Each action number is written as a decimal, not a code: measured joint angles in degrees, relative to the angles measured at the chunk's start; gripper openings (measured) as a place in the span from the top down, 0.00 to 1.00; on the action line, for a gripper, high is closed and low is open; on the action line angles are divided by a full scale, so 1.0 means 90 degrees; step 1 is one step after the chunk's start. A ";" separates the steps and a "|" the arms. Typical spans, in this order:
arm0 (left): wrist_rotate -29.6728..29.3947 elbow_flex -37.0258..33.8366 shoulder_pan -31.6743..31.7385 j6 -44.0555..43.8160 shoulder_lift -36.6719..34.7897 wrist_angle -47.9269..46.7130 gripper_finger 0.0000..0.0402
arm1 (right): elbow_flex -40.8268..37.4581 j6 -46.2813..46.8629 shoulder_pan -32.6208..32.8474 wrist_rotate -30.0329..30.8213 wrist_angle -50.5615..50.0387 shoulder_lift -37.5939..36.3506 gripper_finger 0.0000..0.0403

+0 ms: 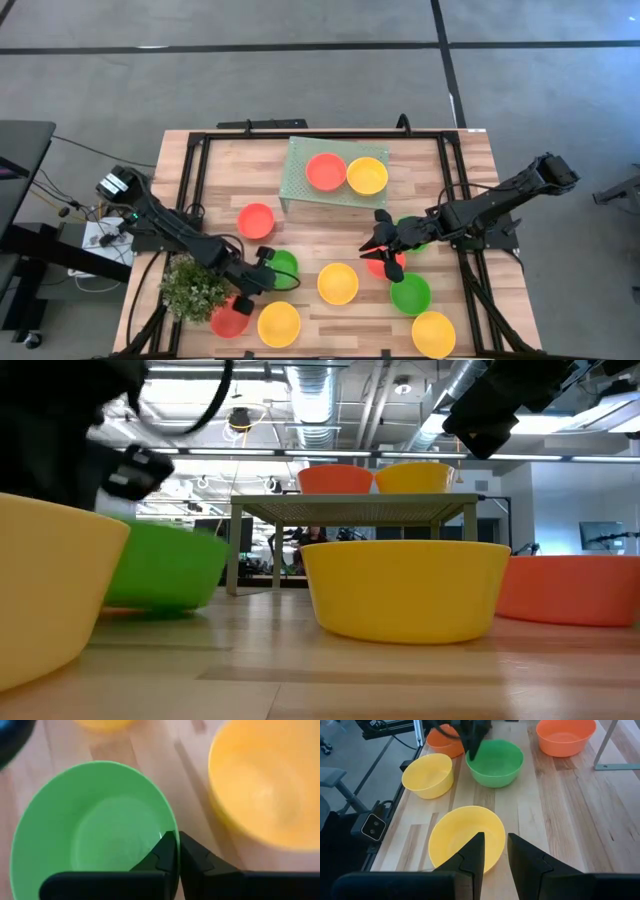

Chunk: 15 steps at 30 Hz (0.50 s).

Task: Pick & Place Mini bowls
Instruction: Put the green bowl on the shelf

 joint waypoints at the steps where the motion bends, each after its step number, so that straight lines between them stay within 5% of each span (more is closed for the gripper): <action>1: -0.0067 0.0059 0.0006 0.0002 -0.0081 -0.0010 0.97 | 0.0000 -0.0001 0.0001 0.0000 0.0000 0.0000 0.80; 8: -0.0697 0.1328 0.0376 0.0417 -0.0507 -0.1819 0.98 | 0.0000 -0.0013 -0.0010 0.0000 0.0000 0.0000 0.80; 15: -0.0854 0.2341 0.1521 0.1139 -0.0527 -0.3552 0.98 | 0.0000 -0.0010 -0.0008 0.0000 0.0000 0.0002 0.80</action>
